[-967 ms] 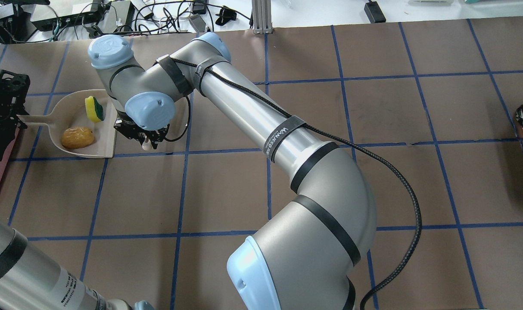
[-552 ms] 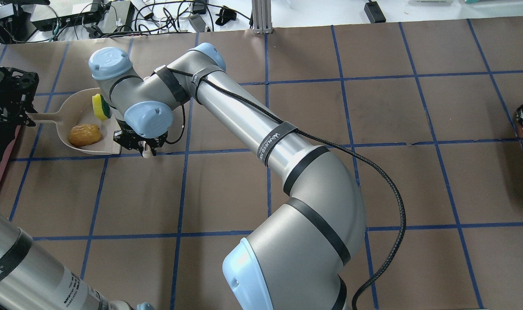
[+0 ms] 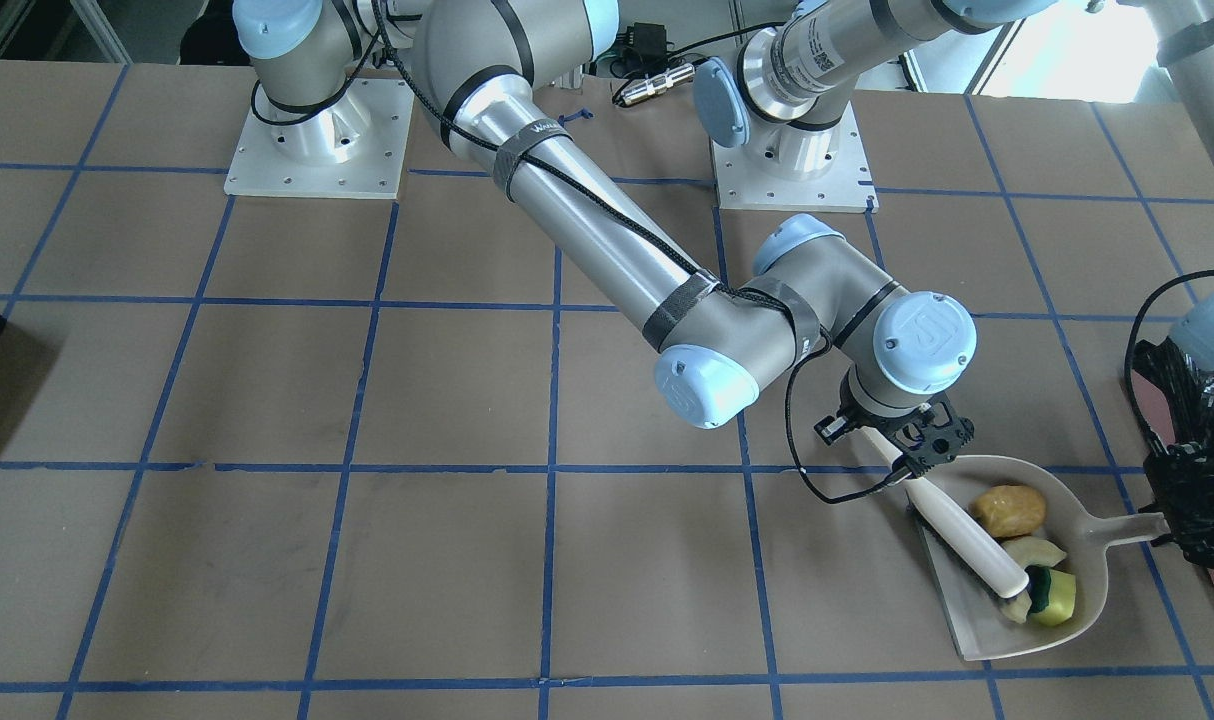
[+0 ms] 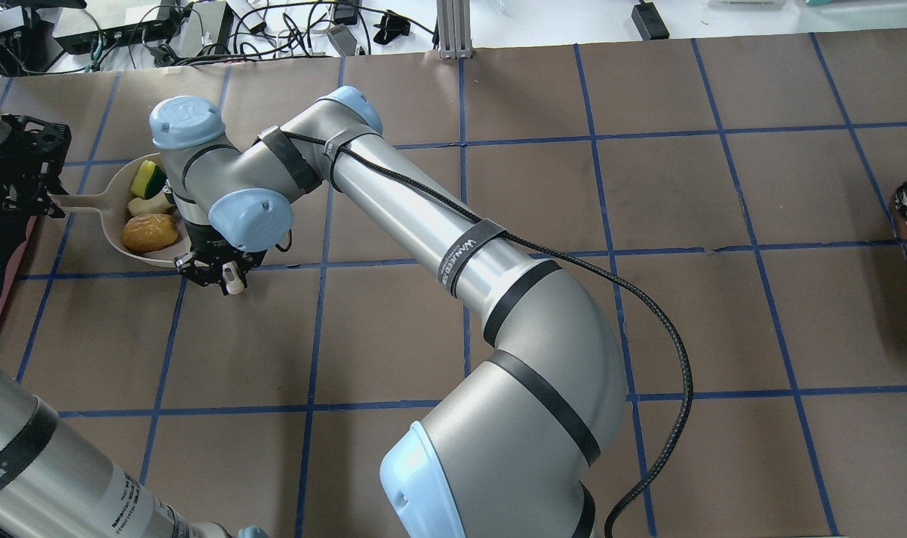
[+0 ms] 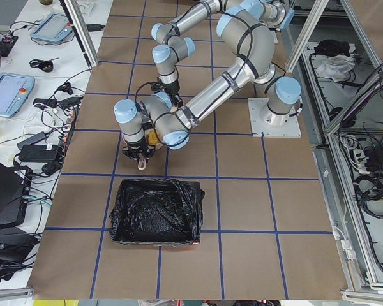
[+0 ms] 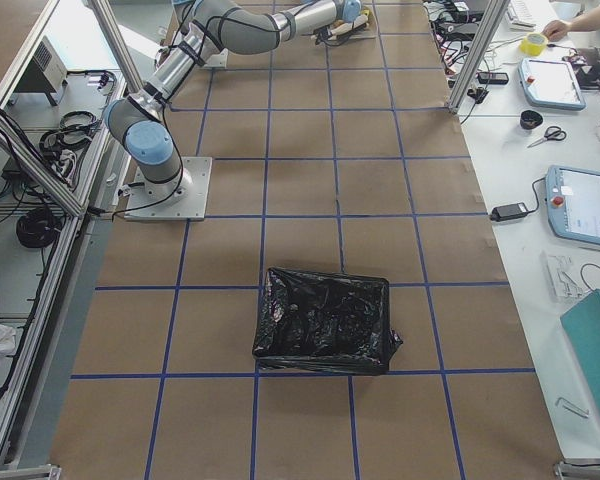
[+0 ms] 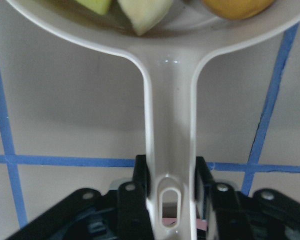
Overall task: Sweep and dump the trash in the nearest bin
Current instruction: 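Lift the loaded dustpan with the left gripper toward the bin while the right gripper withdraws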
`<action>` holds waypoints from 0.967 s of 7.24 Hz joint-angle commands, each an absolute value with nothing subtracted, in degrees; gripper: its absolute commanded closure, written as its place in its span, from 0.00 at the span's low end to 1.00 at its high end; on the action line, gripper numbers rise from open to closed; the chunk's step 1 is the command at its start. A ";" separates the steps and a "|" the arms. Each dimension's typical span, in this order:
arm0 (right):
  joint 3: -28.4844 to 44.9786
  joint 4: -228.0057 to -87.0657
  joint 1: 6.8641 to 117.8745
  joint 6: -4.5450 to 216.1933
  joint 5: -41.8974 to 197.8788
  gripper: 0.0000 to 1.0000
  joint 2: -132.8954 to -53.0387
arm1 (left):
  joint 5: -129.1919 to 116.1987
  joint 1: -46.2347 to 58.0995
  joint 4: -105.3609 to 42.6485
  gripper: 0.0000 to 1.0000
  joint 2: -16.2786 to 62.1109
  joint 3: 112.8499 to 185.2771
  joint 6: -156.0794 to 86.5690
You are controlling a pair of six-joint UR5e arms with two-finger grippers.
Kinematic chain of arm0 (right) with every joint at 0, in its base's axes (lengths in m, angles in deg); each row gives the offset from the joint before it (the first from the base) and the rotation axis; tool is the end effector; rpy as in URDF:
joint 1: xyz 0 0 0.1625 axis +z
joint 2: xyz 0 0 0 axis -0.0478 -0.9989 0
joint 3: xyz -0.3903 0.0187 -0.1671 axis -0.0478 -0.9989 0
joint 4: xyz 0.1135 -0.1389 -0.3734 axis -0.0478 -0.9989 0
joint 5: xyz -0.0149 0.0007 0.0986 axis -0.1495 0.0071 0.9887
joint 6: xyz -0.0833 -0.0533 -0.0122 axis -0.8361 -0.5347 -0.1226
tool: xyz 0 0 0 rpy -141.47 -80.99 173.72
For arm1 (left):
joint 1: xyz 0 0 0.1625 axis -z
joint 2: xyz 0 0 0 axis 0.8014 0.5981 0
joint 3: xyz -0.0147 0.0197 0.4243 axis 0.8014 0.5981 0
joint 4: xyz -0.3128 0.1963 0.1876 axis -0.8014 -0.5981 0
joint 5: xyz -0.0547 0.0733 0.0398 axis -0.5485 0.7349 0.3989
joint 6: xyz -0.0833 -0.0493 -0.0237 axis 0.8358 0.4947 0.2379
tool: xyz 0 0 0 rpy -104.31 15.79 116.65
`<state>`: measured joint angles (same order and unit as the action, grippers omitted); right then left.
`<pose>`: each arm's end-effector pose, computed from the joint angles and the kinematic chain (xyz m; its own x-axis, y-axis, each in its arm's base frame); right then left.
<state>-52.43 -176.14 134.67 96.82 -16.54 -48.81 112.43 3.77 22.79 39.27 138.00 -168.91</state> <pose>0.7043 -0.5373 0.2050 -0.7912 -0.5263 -0.3115 -0.5698 0.8194 0.0627 0.2829 -0.6576 0.2403 -0.0660 0.9973 0.0326 0.9897 0.0613 0.1292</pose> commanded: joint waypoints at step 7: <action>-31.98 -170.00 130.36 113.10 -21.22 1.00 -68.38 | 112.16 3.69 22.79 1.00 38.22 138.34 -168.49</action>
